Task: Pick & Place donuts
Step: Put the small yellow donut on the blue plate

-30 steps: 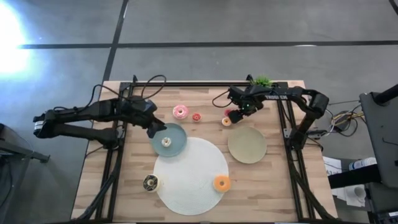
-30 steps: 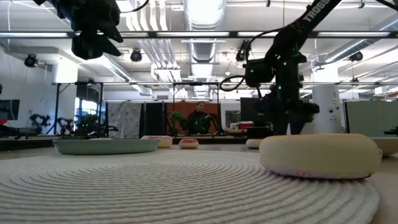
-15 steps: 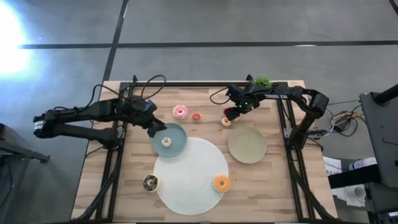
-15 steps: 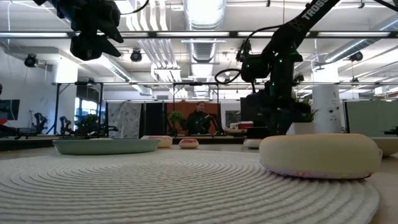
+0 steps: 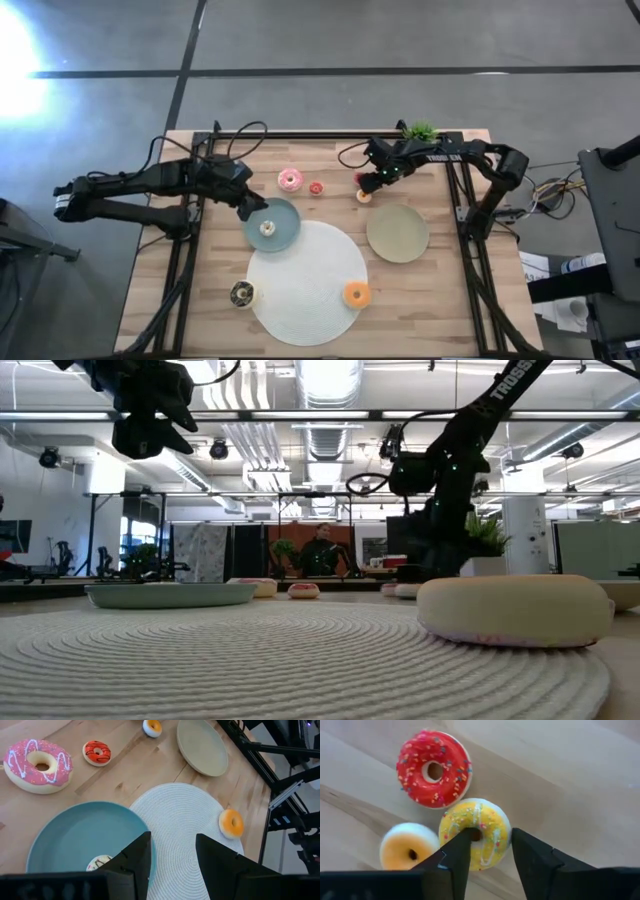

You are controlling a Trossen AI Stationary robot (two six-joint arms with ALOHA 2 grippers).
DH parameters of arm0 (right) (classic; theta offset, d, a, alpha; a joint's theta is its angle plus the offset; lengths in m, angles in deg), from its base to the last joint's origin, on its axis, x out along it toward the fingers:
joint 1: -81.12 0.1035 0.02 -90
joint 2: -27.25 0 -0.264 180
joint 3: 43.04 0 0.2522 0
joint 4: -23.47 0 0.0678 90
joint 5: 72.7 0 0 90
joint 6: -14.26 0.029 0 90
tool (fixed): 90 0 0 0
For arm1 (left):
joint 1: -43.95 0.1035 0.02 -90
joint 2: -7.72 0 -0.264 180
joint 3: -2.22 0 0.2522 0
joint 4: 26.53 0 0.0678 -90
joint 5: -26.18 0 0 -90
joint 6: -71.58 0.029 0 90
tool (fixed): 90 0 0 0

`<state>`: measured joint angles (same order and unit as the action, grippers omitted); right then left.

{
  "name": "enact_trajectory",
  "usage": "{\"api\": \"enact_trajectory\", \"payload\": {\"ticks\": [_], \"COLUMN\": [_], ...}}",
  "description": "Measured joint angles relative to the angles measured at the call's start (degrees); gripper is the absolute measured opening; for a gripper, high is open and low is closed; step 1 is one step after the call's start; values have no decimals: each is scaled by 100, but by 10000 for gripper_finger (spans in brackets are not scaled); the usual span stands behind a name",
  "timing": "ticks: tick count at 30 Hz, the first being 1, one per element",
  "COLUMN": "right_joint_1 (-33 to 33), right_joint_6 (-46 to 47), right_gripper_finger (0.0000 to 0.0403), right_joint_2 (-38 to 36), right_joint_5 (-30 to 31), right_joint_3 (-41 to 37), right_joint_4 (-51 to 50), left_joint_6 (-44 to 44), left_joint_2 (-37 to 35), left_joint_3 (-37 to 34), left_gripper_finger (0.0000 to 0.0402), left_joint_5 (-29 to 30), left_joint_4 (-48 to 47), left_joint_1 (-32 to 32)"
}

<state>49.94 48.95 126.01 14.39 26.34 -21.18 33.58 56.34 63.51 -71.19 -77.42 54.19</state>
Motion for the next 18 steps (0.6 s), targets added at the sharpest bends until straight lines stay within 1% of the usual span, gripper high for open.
{"api": "enact_trajectory", "payload": {"ticks": [3,9,10,14,18], "right_joint_1": [3,-2,-2,59,323], "right_joint_6": [10,-53,-54,-56,-81], "right_gripper_finger": [99,24,17,12,12], "right_joint_2": [0,-2,-2,-23,-122], "right_joint_5": [-12,-106,-142,-206,-228], "right_joint_3": [-40,-178,-183,-109,270], "right_joint_4": [18,31,32,-153,-427], "left_joint_6": [0,1,3,22,23], "left_joint_2": [0,0,0,0,-25], "left_joint_3": [0,0,0,0,0], "left_gripper_finger": [128,128,128,128,128], "left_joint_5": [0,1,2,2,2], "left_joint_4": [4,2,1,-20,-265], "left_joint_1": [-1,0,-1,-1,-1]}}
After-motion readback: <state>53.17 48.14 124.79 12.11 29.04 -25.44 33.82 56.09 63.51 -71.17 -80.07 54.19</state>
